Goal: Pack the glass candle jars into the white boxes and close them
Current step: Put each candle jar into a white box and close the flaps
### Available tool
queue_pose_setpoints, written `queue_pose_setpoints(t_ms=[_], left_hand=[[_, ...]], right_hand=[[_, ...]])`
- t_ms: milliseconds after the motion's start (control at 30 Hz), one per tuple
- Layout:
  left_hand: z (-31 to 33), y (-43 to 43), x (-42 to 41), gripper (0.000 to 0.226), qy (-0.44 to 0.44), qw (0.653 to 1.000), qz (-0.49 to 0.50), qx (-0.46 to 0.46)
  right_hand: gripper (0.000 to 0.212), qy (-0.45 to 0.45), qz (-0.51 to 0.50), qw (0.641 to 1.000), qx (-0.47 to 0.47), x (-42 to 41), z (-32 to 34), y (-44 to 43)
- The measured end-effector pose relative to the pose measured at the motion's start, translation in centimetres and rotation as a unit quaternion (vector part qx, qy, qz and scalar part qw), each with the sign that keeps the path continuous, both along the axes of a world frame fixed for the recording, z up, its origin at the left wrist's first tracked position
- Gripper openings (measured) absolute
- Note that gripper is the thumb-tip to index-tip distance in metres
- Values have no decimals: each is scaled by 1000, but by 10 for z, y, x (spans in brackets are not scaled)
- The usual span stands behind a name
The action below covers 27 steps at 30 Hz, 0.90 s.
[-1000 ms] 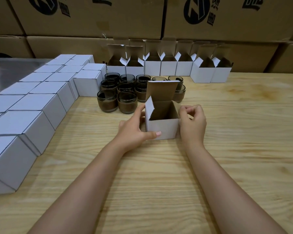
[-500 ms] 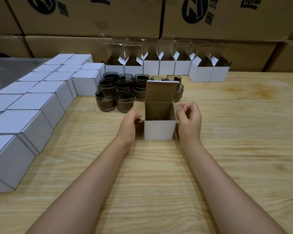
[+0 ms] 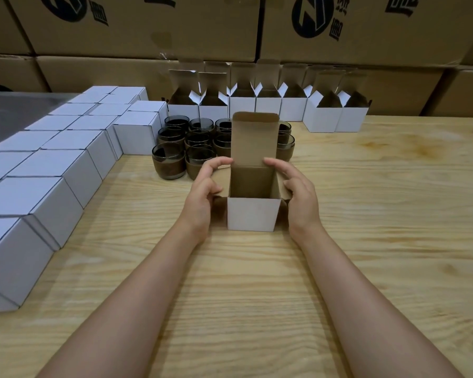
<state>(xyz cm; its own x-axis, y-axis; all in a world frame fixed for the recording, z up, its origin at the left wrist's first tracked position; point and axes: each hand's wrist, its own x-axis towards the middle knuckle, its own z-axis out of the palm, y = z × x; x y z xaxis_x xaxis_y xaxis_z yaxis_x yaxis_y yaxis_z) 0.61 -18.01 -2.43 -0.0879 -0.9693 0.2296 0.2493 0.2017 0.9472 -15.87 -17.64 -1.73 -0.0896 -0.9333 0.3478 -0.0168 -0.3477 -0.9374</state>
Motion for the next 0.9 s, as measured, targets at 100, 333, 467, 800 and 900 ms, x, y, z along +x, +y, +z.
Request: queue_pose_setpoints(t_ms=[100, 333, 467, 800, 900], left_hand=[[2, 0, 1, 54, -13, 1000, -4, 5], [5, 3, 2, 52, -49, 999, -10, 12], [1, 8, 5, 64, -131, 991, -10, -38], [2, 6, 6, 92, -212, 976, -16, -38], [4, 6, 5, 89, -214, 976, -27, -35]], right_hand=[[48, 2, 9, 1000, 15, 1, 0, 0], [46, 16, 17, 999, 29, 2, 2, 0], [47, 23, 9, 1000, 17, 3, 4, 2], [45, 306, -136, 942, -34, -11, 32, 15], [39, 401, -132, 888, -183, 10, 61, 17]])
